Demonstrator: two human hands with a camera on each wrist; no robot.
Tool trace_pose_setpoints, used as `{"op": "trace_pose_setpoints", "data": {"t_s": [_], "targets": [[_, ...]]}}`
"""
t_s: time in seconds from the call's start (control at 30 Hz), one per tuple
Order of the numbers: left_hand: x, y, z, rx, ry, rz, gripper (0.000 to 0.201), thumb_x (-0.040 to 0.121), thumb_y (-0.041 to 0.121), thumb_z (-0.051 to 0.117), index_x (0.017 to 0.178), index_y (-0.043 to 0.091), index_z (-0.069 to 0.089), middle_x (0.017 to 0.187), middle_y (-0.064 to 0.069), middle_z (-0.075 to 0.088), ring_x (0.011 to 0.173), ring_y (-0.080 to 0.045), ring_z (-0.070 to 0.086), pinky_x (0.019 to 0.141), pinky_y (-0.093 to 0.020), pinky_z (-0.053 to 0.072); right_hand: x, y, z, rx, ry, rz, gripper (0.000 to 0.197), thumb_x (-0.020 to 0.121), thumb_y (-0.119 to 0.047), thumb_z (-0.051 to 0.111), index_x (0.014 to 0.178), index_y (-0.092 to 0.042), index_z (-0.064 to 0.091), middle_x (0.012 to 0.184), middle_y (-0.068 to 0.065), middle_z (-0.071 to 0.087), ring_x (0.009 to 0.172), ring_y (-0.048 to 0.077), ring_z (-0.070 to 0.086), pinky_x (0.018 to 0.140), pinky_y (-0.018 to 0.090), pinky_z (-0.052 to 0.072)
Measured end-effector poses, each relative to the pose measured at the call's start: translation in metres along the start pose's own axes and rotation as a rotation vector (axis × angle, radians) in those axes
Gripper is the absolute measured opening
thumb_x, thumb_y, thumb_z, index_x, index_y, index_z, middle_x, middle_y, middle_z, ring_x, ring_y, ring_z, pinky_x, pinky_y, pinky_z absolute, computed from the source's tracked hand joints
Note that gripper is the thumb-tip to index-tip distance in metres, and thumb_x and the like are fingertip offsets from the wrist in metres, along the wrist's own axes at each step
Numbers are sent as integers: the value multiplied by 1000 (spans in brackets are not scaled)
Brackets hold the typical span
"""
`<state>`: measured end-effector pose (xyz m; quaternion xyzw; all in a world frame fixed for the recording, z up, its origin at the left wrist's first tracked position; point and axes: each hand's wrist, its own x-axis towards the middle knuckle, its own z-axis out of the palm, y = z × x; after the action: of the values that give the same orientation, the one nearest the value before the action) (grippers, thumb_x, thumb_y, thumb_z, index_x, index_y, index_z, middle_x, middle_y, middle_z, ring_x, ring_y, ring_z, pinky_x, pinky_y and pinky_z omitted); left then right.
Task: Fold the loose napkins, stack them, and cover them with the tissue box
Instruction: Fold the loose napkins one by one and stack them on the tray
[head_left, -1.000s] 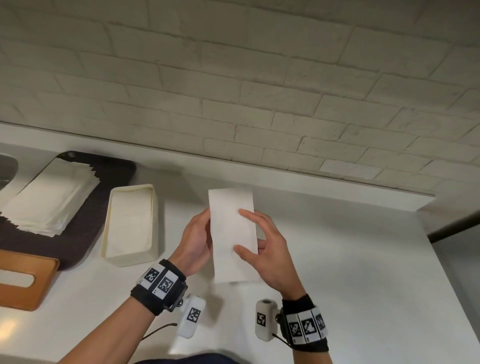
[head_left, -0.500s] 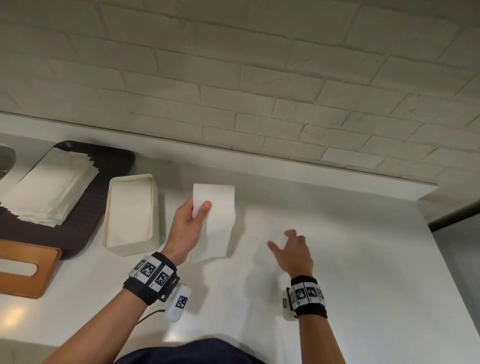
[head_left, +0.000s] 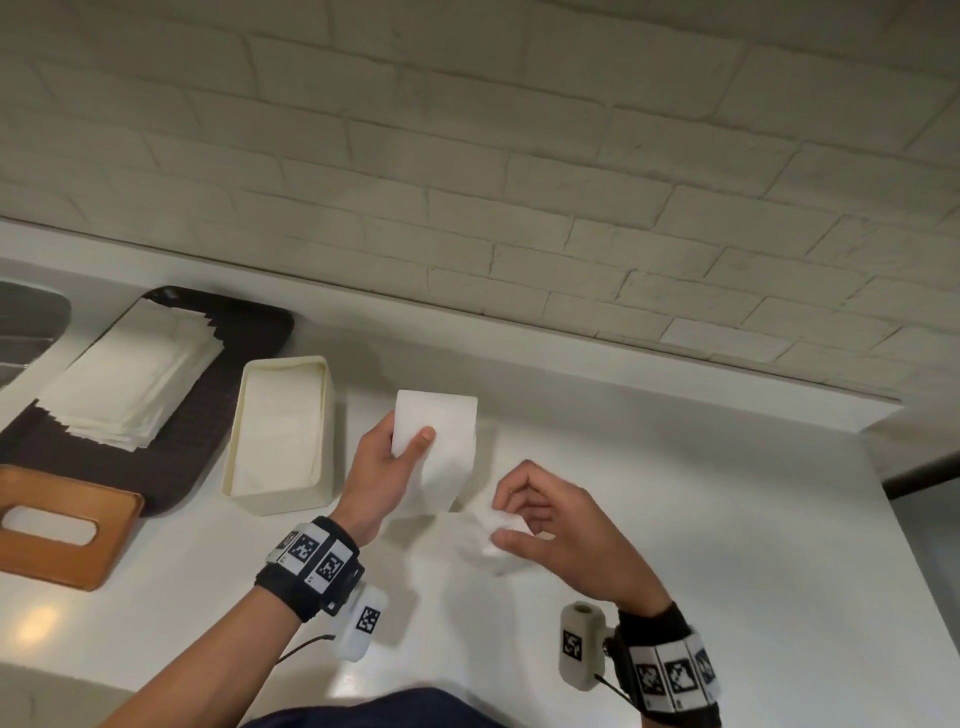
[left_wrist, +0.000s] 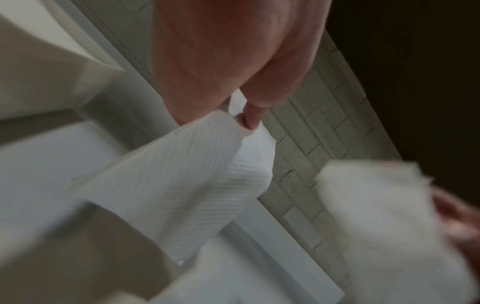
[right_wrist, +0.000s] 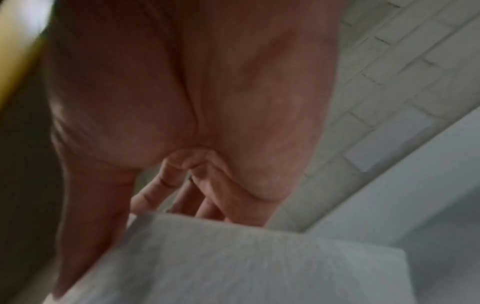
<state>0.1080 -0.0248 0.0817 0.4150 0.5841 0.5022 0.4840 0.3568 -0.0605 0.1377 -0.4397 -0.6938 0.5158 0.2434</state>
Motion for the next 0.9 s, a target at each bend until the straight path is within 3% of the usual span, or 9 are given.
{"op": "trace_pose_setpoints", "data": {"t_s": [0.07,0.13,0.23,0.3,0.47,0.6,0.7,0.77,0.9], "targets": [[-6,6,6,-61,-61,8,23,103,31,73,122,17,72,115,-9,80,113,-41,73,100,-66,57,4,-26,-3,45,79,-93,27,94,-9,85,110,-19,66,101,-6,70,88,17,66,77,33,52],[-12,14,14,-114,-148,9,34,96,37,77,121,14,74,118,-18,78,116,-49,70,97,-67,56,15,-36,-3,49,215,-142,29,94,-9,84,113,-19,65,105,-8,71,89,12,68,76,28,53],[-20,25,23,-138,-208,-10,31,96,23,76,125,11,76,119,-14,79,110,-36,75,87,-46,65,38,-31,1,20,370,-122,30,95,-10,82,115,-22,63,108,-17,71,85,6,67,75,19,50],[-24,33,27,-191,-195,-75,24,108,18,61,127,10,75,113,-10,81,98,-26,77,75,-29,61,50,-23,5,-14,451,-98,32,95,-11,81,116,-27,63,108,-24,69,83,6,66,75,20,51],[-29,37,24,-365,-174,-249,70,111,64,27,138,15,69,129,-15,76,123,-32,72,108,-48,53,65,-16,23,-102,621,-84,28,98,-14,77,116,-29,62,113,-17,69,86,9,67,80,23,55],[-34,30,24,-223,-100,-73,35,115,34,48,139,16,67,130,-6,77,124,-26,72,113,-56,51,71,-24,38,-67,669,-111,32,98,-14,78,122,-25,60,113,-18,67,93,4,68,79,16,53],[-36,25,17,-195,0,2,28,115,24,51,138,18,66,132,0,76,127,-20,70,115,-51,50,68,-23,51,-45,805,-127,44,102,-26,73,139,-24,48,135,-9,60,121,9,61,103,28,51],[-40,28,11,-227,18,2,27,114,23,53,139,18,64,132,-1,76,128,-22,69,112,-46,52,66,-24,71,-14,724,-66,49,109,-38,61,150,-29,36,143,-6,55,129,7,56,109,37,50],[-42,33,-9,-129,36,49,26,111,16,59,136,23,64,124,2,78,119,-18,74,103,-43,58,69,-29,118,6,523,14,49,112,-56,44,155,-50,20,137,-8,68,115,14,71,96,47,60]]}}
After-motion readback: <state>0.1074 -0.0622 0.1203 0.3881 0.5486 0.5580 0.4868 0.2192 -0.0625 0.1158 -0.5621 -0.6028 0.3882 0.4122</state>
